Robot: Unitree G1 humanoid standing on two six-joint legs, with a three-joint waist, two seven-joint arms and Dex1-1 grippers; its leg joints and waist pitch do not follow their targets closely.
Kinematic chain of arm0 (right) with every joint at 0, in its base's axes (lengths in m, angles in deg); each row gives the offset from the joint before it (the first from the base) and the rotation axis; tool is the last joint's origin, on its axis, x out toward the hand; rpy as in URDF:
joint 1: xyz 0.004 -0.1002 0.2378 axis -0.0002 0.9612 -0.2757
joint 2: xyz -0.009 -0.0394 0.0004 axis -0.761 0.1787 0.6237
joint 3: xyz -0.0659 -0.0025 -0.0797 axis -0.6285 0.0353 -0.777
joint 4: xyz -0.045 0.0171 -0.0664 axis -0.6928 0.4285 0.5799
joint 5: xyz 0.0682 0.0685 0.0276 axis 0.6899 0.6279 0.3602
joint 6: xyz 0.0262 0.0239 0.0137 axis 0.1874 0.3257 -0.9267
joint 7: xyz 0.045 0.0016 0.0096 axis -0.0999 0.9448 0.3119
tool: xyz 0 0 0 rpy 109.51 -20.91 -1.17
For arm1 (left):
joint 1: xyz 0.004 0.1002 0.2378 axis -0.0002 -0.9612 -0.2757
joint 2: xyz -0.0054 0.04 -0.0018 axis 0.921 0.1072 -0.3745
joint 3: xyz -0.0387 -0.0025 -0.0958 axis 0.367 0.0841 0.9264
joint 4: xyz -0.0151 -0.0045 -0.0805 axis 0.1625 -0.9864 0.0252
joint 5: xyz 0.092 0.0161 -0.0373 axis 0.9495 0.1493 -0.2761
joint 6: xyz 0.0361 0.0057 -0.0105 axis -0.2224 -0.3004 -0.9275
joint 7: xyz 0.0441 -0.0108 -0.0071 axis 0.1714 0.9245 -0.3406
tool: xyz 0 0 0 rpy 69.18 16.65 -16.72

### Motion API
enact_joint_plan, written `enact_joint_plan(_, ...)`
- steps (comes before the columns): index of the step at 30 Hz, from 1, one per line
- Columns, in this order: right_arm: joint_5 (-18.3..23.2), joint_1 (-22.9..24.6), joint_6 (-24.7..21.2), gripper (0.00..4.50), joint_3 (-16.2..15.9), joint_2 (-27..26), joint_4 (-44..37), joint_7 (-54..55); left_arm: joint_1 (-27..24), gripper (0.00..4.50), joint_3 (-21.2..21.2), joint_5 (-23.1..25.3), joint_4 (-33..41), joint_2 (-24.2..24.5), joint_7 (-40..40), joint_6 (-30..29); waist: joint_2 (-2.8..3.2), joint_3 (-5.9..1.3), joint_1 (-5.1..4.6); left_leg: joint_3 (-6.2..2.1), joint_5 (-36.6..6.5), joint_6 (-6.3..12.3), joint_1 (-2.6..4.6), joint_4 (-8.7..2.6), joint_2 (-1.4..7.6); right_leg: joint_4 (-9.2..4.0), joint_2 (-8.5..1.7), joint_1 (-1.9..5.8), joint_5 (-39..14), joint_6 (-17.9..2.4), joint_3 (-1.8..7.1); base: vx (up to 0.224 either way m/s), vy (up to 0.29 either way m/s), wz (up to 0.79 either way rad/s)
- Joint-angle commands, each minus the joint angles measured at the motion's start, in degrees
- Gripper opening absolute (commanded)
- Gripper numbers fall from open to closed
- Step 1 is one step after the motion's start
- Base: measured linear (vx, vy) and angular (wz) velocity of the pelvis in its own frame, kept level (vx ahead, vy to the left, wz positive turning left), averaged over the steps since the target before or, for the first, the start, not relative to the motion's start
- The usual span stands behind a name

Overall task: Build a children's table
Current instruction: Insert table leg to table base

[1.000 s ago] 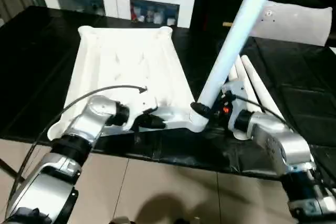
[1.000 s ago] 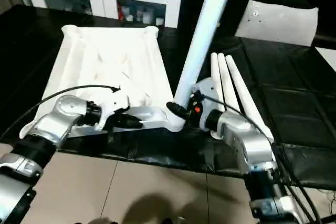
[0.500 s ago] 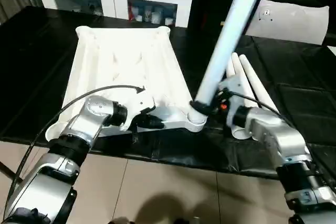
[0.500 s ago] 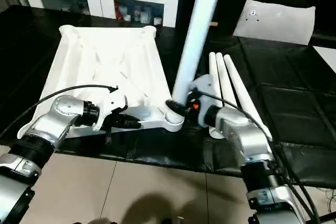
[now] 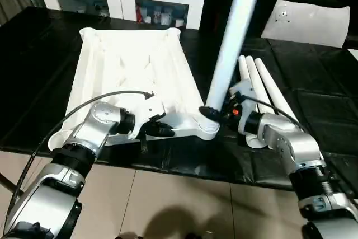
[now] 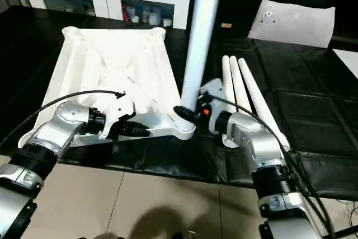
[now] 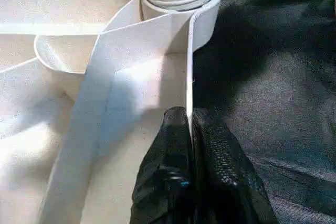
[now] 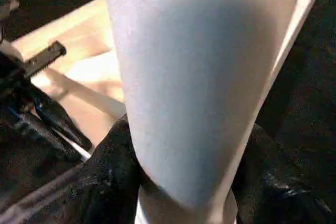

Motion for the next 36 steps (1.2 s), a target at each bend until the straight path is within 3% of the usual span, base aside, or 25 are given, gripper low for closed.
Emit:
enact_joint_plan(1, 1.46, -0.11, -1.31, 1.93, 0.40, -0.64, 0.37, -0.26, 0.35, 0.00, 1.72, -0.14, 1.21, -0.10, -1.23, -0.15, 0.64, -4.43, 0.56, -1.87, -3.98, 3.37, -0.06, -4.21, 4.90, -5.26, -7.58, 3.96, -22.05, -3.71, 4.76, 0.000, 0.000, 0.00)
enact_joint_plan(4, 3.66, 1.11, -2.47, 1.93, 2.89, -1.01, 0.42, 0.12, 0.26, 0.00, 1.84, -0.33, 1.38, -0.02, -1.16, -0.22, 1.20, -4.39, 0.66, -1.94, -4.23, 3.16, 0.03, -4.26, 4.91, -5.32, -7.54, 3.98, -21.99, -3.84, 4.75, 0.000, 0.000, 0.00)
enact_joint_plan(5, 3.92, 1.50, -2.49, 1.93, 3.37, -1.03, 0.41, 0.20, 0.23, 0.00, 1.85, -0.35, 1.40, 0.00, -1.14, -0.24, 1.03, -4.47, 0.71, -1.95, -4.15, 3.19, 0.03, -4.25, 5.05, -5.21, -7.61, 4.01, -21.15, -4.10, 4.80, 0.000, 0.000, 0.00)
enact_joint_plan(7, 4.73, 3.38, -2.55, 1.93, 4.96, -1.29, -0.39, 0.51, 0.13, 0.00, 2.03, -0.55, 1.54, 0.05, -1.08, -0.37, 1.44, -4.52, 0.77, -2.08, -3.89, 3.05, 0.04, -4.32, 5.26, -4.88, -7.59, 4.00, -18.87, -5.17, 4.80, 0.000, 0.000, 0.00)
enact_joint_plan(8, 4.81, 3.71, -2.49, 1.93, 5.15, -1.33, -0.55, 0.62, 0.12, 0.00, 2.05, -0.58, 1.55, 0.05, -1.07, -0.39, 1.26, -4.55, 0.77, -2.06, -3.97, 3.02, 0.07, -4.33, 5.29, -4.89, -7.59, 4.02, -18.50, -5.32, 4.83, 0.000, 0.000, 0.00)
enact_joint_plan(9, 5.20, 5.52, -2.01, 1.93, 5.90, -1.56, -1.48, 1.02, 0.08, 0.00, 2.21, -0.70, 1.58, 0.10, -1.08, -0.44, 1.74, -4.49, 0.93, -2.05, -4.14, 2.91, 0.02, -4.32, 5.22, -4.85, -7.69, 4.06, -17.86, -5.80, 4.90, 0.000, 0.000, 0.00)
enact_joint_plan(11, 5.18, 7.36, -1.25, 1.93, 6.03, -1.81, -2.45, 1.38, 0.10, 0.00, 2.34, -0.75, 1.51, 0.09, -1.23, -0.40, 1.43, -4.53, 1.03, -1.99, -4.01, 2.89, -0.05, -4.34, 5.11, -4.70, -7.63, 4.17, -17.12, -6.00, 4.89, 0.000, 0.000, 0.00)
enact_joint_plan(15, 4.78, 11.88, 0.82, 1.93, 5.60, -2.67, -5.66, 1.72, 0.32, 0.00, 2.62, -0.77, 1.16, -0.19, -1.94, -0.22, 1.86, -4.36, 1.47, -1.89, -4.68, 3.14, 0.06, -4.42, 4.88, -5.37, -7.61, 4.15, -20.15, -4.78, 4.68, 0.000, 0.000, 0.00)
enact_joint_plan(17, 4.32, 13.90, 2.76, 1.93, 5.36, -3.30, -6.97, 2.29, 0.41, 0.00, 2.76, -0.78, 1.01, -0.32, -2.25, -0.11, 1.80, -4.34, 1.58, -1.83, -4.63, 3.43, 0.07, -4.46, 4.85, -5.49, -7.44, 4.07, -20.78, -4.09, 4.64, 0.000, 0.000, 0.00)
enact_joint_plan(21, -1.47, 17.06, 7.58, 1.93, 0.92, -1.43, -9.01, 2.82, 0.44, 0.00, 2.92, -0.65, 0.83, -0.48, -2.86, 0.13, 2.00, -4.25, 1.91, -1.87, -4.93, 3.27, 0.08, -4.60, 4.76, -5.74, -7.35, 3.97, -22.71, -2.67, 4.44, 0.000, 0.000, 0.00)
enact_joint_plan(27, -5.47, 18.09, 8.02, 1.93, -3.74, 1.22, -11.75, 1.64, 0.20, 0.00, 3.09, -0.41, 0.98, -0.60, -3.49, 0.35, 1.84, -4.13, 1.97, -1.85, -4.81, 4.15, 0.26, -4.70, 4.84, -5.92, -7.36, 3.92, -22.82, -1.99, 4.41, 0.000, 0.000, 0.00)
enact_joint_plan(28, -6.01, 18.01, 8.37, 1.93, -4.35, 1.49, -11.89, 1.27, 0.09, 0.00, 3.08, -0.34, 1.07, -0.65, -3.59, 0.36, 1.25, -4.11, 1.85, -1.74, -4.93, 4.27, 0.26, -4.70, 4.80, -6.04, -7.39, 3.94, -23.39, -1.70, 4.41, 0.000, 0.000, 0.00)
enact_joint_plan(29, -6.23, 17.81, 8.44, 1.93, -4.67, 1.59, -11.87, 1.07, 0.01, 0.00, 3.09, -0.32, 1.15, -0.66, -3.64, 0.35, 1.50, -4.10, 1.96, -1.78, -4.88, 4.28, 0.22, -4.71, 4.76, -5.98, -7.48, 3.98, -23.64, -1.74, 4.37, 0.000, 0.000, 0.00)
enact_joint_plan(30, -6.57, 17.16, 8.56, 1.93, -5.26, 1.71, -11.59, 0.58, -0.20, 0.00, 3.08, -0.26, 1.35, -0.70, -3.79, 0.35, 1.24, -4.03, 1.86, -1.74, -5.11, 4.38, 0.26, -4.75, 4.79, -6.20, -7.49, 3.92, -24.51, -1.32, 4.35, 0.000, 0.000, 0.00)
enact_joint_plan(31, -6.58, 17.11, 8.57, 1.93, -5.29, 1.72, -11.56, 0.56, -0.21, 0.00, 3.08, -0.26, 1.37, -0.70, -3.79, 0.34, 1.40, -3.99, 1.82, -1.81, -5.13, 4.38, 0.28, -4.79, 4.78, -6.23, -7.51, 3.98, -24.93, -1.18, 4.29, 0.000, 0.000, 0.00)
enact_joint_plan(33, -6.99, 15.35, 8.89, 1.93, -6.25, 1.83, -10.23, -0.33, -0.66, 0.00, 3.07, -0.24, 2.07, -0.67, -3.89, 0.17, 0.79, -3.96, 1.66, -1.76, -5.14, 4.60, 0.32, -4.81, 4.85, -6.32, -7.52, 3.94, -25.30, -0.87, 4.32, 0.000, 0.000, 0.00)
enact_joint_plan(36, -7.57, 13.15, 9.44, 1.93, -7.61, 2.09, -8.08, -2.36, -1.52, 0.00, 3.02, -0.34, 3.60, -0.54, -3.72, -0.31, 0.68, -3.87, 1.45, -1.71, -4.98, 4.75, 0.19, -4.76, 4.66, -6.36, -7.62, 3.96, -26.21, -0.75, 4.27, 0.000, 0.000, 0.00)
